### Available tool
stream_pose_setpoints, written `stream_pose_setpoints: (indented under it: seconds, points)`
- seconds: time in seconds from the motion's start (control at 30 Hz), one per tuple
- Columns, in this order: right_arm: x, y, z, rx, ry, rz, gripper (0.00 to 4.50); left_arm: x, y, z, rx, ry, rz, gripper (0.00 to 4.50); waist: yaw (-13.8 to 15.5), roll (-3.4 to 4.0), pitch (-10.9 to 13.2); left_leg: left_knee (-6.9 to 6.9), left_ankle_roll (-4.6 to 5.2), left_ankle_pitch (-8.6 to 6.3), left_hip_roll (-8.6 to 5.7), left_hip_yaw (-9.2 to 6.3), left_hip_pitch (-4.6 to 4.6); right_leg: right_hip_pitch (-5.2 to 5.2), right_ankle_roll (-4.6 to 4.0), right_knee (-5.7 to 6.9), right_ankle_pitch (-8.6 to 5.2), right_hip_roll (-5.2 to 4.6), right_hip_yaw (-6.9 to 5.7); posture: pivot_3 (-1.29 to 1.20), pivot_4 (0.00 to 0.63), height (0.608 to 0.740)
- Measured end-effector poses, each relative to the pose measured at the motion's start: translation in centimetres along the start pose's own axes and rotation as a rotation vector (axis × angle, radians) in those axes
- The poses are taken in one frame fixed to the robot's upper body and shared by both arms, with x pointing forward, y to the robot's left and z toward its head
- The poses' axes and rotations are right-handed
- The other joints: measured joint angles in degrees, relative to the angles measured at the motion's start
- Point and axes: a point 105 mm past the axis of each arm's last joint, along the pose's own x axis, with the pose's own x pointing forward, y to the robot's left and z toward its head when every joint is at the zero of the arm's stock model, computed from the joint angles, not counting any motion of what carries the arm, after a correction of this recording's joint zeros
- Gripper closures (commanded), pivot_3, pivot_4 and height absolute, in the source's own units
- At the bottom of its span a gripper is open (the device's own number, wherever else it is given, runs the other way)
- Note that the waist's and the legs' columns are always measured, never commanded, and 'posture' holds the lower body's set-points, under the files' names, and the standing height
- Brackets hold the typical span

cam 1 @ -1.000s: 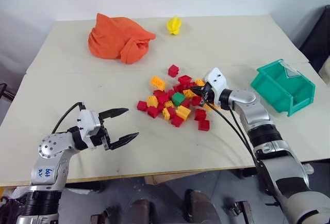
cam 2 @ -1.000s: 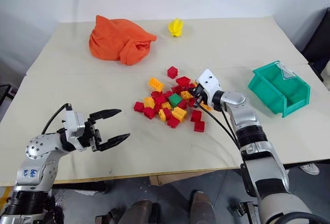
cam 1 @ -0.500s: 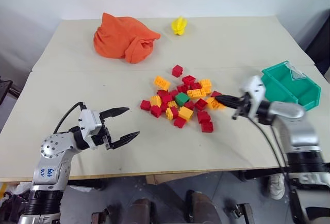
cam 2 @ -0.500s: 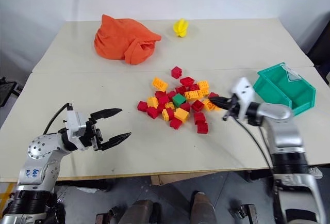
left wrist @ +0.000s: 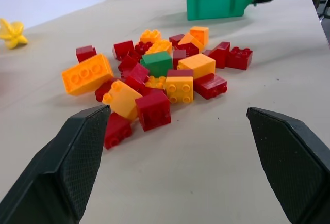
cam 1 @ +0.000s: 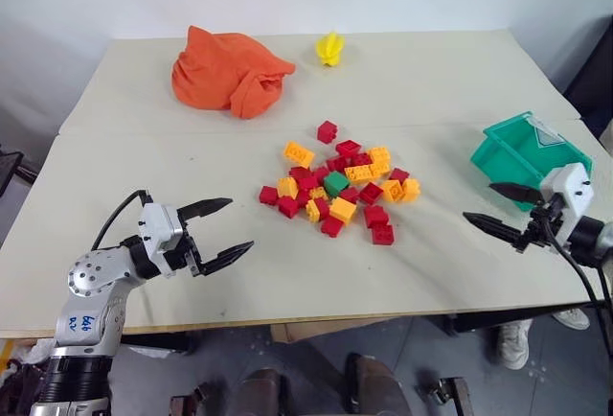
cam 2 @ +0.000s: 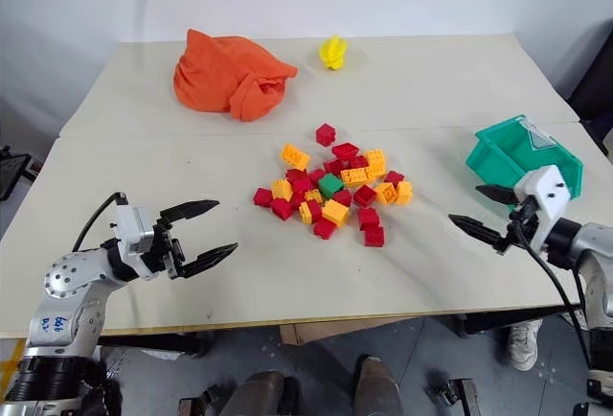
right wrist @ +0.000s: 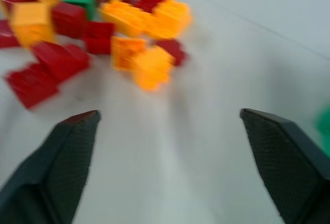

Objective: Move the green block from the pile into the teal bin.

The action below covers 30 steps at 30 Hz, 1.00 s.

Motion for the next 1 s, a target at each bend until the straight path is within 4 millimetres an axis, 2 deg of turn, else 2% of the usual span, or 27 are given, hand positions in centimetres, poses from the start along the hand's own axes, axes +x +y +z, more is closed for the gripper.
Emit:
stream_pose_setpoints:
  seconds: [0.1, 0.17, 0.4, 0.53, 0.8, 1.0]
  points:
    - [3.8, 2.0, 2.3, 0.005, -0.004, 0.102, 0.03, 0.0, 0.3, -0.3, -0.006, 0.008, 0.007, 0.0, 0.1, 0.0, 0.0, 0.03, -0.01, 0.0, 0.0, -0.04, -0.02, -0.02, -0.01, -0.01, 0.0, -0.01, 0.0, 0.0, 0.15, 0.74]
    - [7.1, 3.7, 4.2, 0.012, 0.012, 0.159, 0.03, 0.2, 0.5, -0.2, 0.0, 0.007, 0.005, 0.0, 0.2, 0.0, 0.0, 0.04, -0.02, -0.01, -0.01, -0.12, -0.08, -0.07, -0.01, -0.01, 0.01, -0.02, -0.03, 0.0, 0.15, 0.74]
    - [13.0, 5.2, 5.2, 0.061, 0.228, 0.113, 0.03, 0.7, 0.5, 0.1, 0.007, -0.012, 0.007, 0.0, 0.3, 0.0, 0.0, 0.01, -0.03, -0.02, -0.13, -0.4, -0.29, -0.19, -0.04, -0.02, 0.02, -0.08, -0.21, 0.0, 0.15, 0.74]
    - [14.9, 4.8, 4.8, 0.079, 0.29, 0.044, 0.03, 0.5, 0.3, -0.3, -0.004, -0.004, 0.018, 0.0, 0.2, 0.0, 0.0, -0.01, -0.03, -0.02, -0.16, -0.43, -0.34, -0.23, -0.04, -0.01, 0.02, -0.07, -0.31, 0.0, 0.15, 0.74]
    - [16.2, 4.7, 4.8, 0.066, 0.318, 0.015, 0.03, 0.3, 0.2, -0.5, -0.01, 0.003, 0.036, 0.0, 0.0, 0.0, 0.0, -0.01, -0.03, -0.02, -0.16, -0.4, -0.33, -0.23, -0.03, 0.01, 0.01, -0.05, -0.35, 0.0, 0.15, 0.74]
    - [17.0, 5.5, 4.8, 0.003, 0.332, 0.034, 2.0, 0.5, 0.2, -0.4, -0.009, -0.008, 0.037, 0.0, -0.4, 0.0, 0.0, -0.01, -0.03, -0.02, -0.17, -0.42, -0.33, -0.23, -0.03, 0.03, 0.01, -0.05, -0.37, 0.0, 0.15, 0.74]
